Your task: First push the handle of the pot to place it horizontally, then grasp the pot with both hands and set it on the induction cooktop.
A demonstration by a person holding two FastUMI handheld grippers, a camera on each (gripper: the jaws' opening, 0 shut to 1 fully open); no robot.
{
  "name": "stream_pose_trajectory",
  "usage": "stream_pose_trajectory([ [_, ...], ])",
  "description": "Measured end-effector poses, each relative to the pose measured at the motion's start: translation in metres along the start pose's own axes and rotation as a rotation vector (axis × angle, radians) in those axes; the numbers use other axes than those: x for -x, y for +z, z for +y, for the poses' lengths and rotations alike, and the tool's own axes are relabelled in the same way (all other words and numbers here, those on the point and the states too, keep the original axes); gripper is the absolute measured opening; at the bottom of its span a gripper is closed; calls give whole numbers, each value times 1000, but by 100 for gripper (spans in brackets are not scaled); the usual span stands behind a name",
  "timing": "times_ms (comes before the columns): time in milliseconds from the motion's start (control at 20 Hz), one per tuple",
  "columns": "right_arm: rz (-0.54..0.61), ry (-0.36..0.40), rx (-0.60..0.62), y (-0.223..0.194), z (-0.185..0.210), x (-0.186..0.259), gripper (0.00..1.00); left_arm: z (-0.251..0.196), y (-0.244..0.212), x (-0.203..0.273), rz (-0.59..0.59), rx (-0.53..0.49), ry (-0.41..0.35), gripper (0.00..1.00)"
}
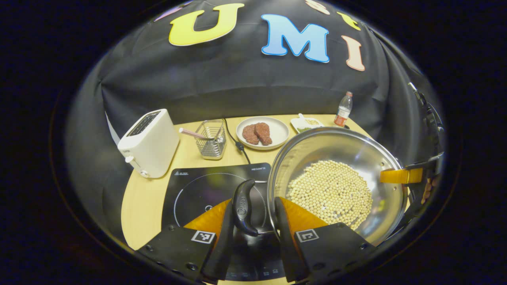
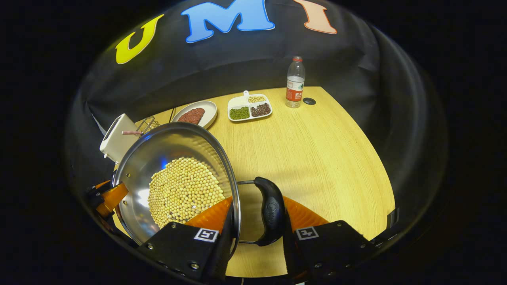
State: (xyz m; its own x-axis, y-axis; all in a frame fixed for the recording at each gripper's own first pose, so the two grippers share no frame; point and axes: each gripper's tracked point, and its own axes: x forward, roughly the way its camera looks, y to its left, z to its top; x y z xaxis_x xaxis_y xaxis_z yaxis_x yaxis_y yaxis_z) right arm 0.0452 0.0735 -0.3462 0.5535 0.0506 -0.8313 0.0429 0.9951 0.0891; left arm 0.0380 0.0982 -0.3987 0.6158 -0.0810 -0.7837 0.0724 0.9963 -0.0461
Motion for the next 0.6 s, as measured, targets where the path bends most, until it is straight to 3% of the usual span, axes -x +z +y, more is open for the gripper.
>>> stream_pose_trajectory([
  [600, 21, 41, 57, 2, 67, -7, 56, 77, -8, 13, 11, 46, 44, 56],
])
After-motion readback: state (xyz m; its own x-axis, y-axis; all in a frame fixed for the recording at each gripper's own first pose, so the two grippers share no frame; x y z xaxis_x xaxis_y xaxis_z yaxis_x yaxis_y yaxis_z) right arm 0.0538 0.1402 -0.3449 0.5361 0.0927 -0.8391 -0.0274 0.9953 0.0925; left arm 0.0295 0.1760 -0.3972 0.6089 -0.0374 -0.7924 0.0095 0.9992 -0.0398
